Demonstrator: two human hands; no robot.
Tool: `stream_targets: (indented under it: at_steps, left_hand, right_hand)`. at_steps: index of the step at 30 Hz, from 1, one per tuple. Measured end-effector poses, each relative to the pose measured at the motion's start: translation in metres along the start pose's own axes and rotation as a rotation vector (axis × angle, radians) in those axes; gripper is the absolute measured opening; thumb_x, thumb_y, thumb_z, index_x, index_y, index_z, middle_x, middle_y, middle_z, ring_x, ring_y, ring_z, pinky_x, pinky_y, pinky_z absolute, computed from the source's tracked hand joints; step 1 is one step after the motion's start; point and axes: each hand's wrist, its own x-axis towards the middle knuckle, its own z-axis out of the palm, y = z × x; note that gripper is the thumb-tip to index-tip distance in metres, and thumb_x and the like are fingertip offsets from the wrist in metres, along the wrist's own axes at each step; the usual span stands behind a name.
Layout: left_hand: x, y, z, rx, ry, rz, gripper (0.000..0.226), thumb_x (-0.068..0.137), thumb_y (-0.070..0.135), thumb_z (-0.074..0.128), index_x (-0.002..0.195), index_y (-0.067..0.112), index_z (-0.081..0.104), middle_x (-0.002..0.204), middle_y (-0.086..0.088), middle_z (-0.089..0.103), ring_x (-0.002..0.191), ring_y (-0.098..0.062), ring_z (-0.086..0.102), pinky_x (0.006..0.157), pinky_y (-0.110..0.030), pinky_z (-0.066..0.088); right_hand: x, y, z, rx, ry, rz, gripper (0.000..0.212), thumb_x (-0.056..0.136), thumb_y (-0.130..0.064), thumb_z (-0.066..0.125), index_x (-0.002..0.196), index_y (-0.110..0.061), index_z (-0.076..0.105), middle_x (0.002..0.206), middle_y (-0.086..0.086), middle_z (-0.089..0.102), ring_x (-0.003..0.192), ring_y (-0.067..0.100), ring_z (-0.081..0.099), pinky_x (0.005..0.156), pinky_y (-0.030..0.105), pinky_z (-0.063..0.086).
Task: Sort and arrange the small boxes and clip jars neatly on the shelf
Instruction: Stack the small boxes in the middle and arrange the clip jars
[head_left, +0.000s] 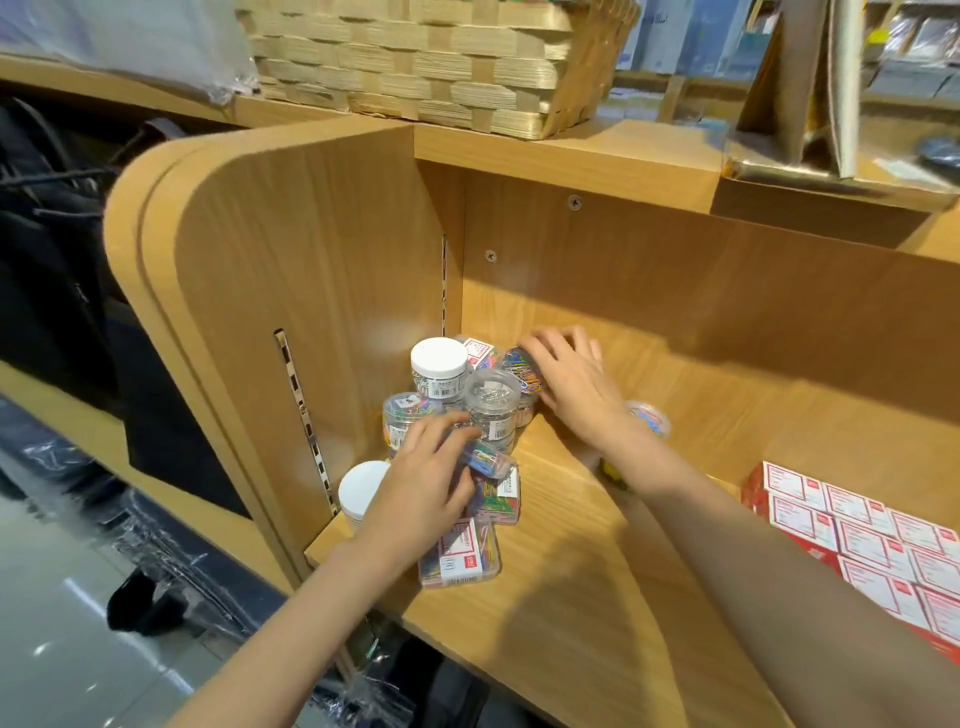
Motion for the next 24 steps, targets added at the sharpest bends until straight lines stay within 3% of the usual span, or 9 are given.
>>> stream_targets:
  at_steps: [4, 8, 10, 12, 15, 19, 24]
  left_hand:
    - [0.000, 0.001, 0.001, -0.025, 0.046, -0.004, 0.045, 0.083, 0.031, 0.034, 0.115, 0.010, 0.056, 0.124, -0.006, 0.052, 0.115, -0.019, 0.038, 0.098, -0.035, 0.037]
    - [0.007, 0.015, -0.002, -0.070, 0.121, 0.039, 0.037, 0.085, 0.025, 0.038, 0.110, 0.009, 0.058, 0.119, -0.006, 0.053, 0.109, -0.016, 0.040, 0.094, -0.020, 0.027]
    - [0.013, 0.021, 0.001, -0.099, 0.139, 0.037, 0.037, 0.084, 0.024, 0.037, 0.109, 0.008, 0.058, 0.118, -0.005, 0.054, 0.109, -0.015, 0.040, 0.094, -0.018, 0.026]
    - [0.016, 0.023, 0.005, -0.126, 0.146, -0.009, 0.041, 0.084, 0.026, 0.034, 0.110, 0.008, 0.059, 0.118, -0.005, 0.054, 0.110, -0.017, 0.041, 0.095, -0.024, 0.032]
    - [0.018, 0.024, 0.010, -0.098, 0.115, -0.016, 0.043, 0.083, 0.027, 0.033, 0.112, 0.007, 0.059, 0.120, -0.008, 0.053, 0.113, -0.024, 0.044, 0.095, -0.035, 0.036]
    - [0.024, 0.022, 0.008, -0.067, 0.085, -0.029, 0.039, 0.089, 0.014, 0.045, 0.126, 0.005, 0.050, 0.131, -0.009, 0.046, 0.120, -0.022, 0.036, 0.101, -0.028, 0.028]
    - [0.024, 0.014, 0.006, 0.001, 0.029, 0.017, 0.056, 0.087, 0.036, 0.025, 0.131, 0.008, 0.046, 0.135, -0.005, 0.044, 0.120, -0.017, 0.033, 0.100, -0.025, 0.027]
  right_hand:
    - [-0.023, 0.008, -0.020, 0.239, 0.022, 0.176, 0.066, 0.066, -0.025, 0.072, 0.125, -0.011, 0.047, 0.114, 0.013, 0.043, 0.107, 0.027, 0.035, 0.091, 0.038, 0.033]
    - [-0.059, 0.020, -0.062, 0.498, 0.254, 0.341, 0.062, 0.061, -0.014, 0.079, 0.112, 0.002, 0.049, 0.107, 0.011, 0.037, 0.098, 0.009, 0.037, 0.090, 0.004, 0.029]
    - [-0.079, 0.029, -0.084, 0.472, 0.263, 0.339, 0.058, 0.060, -0.023, 0.076, 0.106, 0.001, 0.048, 0.106, 0.011, 0.041, 0.093, 0.000, 0.034, 0.083, -0.002, 0.026]
    - [-0.099, 0.029, -0.094, 0.429, 0.022, 0.252, 0.059, 0.060, -0.044, 0.064, 0.107, -0.012, 0.049, 0.101, -0.003, 0.041, 0.091, 0.005, 0.040, 0.078, 0.006, 0.029]
    - [-0.124, 0.017, -0.075, 0.304, -0.335, 0.148, 0.059, 0.065, -0.048, 0.066, 0.116, -0.021, 0.053, 0.105, -0.005, 0.037, 0.101, 0.018, 0.047, 0.087, 0.026, 0.041]
    - [-0.129, 0.001, -0.051, 0.150, -0.491, 0.086, 0.061, 0.076, -0.047, 0.061, 0.128, -0.019, 0.045, 0.118, 0.005, 0.038, 0.112, 0.025, 0.040, 0.090, 0.036, 0.042]
    - [-0.091, -0.004, -0.065, 0.167, -0.490, 0.081, 0.060, 0.084, -0.048, 0.055, 0.133, -0.019, 0.038, 0.123, 0.000, 0.046, 0.116, 0.019, 0.040, 0.095, 0.030, 0.035]
